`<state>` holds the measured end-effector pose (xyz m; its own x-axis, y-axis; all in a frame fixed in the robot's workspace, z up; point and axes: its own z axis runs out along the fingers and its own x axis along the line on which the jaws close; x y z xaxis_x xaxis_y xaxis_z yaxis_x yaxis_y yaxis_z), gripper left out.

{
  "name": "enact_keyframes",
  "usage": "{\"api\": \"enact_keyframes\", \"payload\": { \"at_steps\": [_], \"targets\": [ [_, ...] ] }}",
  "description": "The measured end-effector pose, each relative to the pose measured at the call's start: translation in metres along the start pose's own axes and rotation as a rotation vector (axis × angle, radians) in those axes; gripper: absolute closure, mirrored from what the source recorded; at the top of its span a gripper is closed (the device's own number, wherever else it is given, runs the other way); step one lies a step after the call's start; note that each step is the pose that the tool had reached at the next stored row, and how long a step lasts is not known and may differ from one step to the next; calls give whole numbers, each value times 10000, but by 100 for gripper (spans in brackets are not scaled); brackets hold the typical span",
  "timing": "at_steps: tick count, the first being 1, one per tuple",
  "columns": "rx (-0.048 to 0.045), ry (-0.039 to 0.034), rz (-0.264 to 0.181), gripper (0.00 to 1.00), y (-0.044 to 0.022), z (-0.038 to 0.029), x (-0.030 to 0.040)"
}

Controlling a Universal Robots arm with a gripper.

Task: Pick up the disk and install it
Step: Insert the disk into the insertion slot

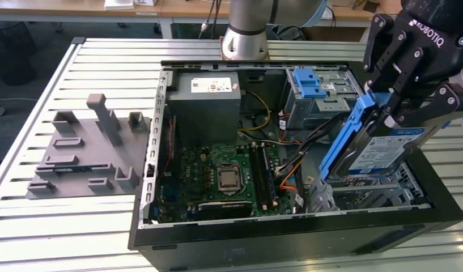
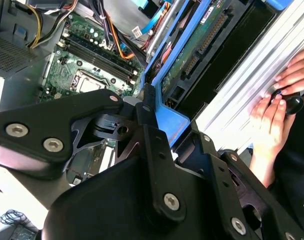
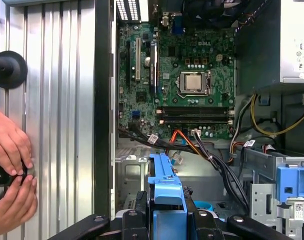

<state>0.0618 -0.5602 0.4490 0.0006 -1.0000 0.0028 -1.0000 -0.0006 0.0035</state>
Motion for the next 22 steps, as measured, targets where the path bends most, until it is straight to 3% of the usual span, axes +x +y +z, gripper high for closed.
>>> {"api": "enact_keyframes", "payload": {
  "at_steps": [22],
  "targets": [
    [-15,4,22,64,-117,53,0]
  ]
}}
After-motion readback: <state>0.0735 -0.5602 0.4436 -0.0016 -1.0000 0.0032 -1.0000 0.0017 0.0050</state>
